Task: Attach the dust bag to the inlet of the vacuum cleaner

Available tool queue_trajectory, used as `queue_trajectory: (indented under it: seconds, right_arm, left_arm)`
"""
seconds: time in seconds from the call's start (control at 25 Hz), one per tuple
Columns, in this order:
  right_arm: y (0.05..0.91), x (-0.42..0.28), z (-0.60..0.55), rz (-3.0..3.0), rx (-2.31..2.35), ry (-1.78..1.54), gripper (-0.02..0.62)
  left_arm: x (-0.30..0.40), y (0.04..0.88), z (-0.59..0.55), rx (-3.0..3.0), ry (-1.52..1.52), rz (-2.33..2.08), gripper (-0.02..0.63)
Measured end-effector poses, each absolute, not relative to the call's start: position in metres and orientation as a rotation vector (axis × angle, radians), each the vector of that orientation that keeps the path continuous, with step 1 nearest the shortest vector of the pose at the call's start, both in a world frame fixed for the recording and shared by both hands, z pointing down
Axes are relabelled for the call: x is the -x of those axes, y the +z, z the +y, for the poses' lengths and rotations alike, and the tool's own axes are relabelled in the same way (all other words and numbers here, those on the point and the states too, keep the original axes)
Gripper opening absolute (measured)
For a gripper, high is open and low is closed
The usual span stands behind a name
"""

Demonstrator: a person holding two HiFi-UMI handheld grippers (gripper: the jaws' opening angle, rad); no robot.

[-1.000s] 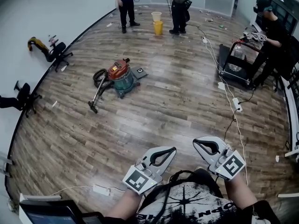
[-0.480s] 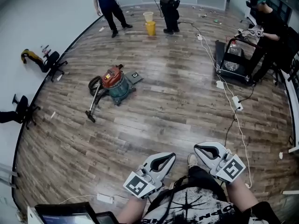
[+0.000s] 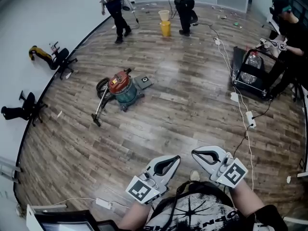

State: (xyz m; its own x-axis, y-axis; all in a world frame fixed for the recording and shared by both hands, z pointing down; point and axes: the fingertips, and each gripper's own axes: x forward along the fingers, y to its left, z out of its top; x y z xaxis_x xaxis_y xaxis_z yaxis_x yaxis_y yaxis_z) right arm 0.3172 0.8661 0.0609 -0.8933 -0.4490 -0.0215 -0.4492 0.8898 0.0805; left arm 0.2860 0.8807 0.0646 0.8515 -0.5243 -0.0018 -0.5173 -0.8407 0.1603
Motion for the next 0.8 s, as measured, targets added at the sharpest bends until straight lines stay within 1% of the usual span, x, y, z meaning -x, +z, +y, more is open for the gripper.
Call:
queue_trajectory:
  seconds: [0.36, 0.48, 0.64, 0.8]
  right_arm:
    - [0.07, -0.378, 0.797, 3.043, 0.636, 0.085, 0.008]
    - [0.072, -0.395, 0.779, 3.034, 0.613, 0.086, 0.008]
    - [0.069, -0.403, 0.757, 3.017, 0.612, 0.113, 0.008]
    - [0.078, -0.397, 0.739, 3.011, 0.613, 0.067, 0.008]
  left_arm:
    - [-0.345, 0.066, 0.811, -2.861, -0.006, -0.904, 0.0]
    - [-0.361, 0.053, 0.79, -2.903, -0.052, -0.953, 0.0]
    - [-0.371, 0.051, 0.765, -2.941, -0.024, -0.98, 0.0]
    - [-0.364, 0.059, 0.742, -2.925, -0.024, -0.978, 0.0]
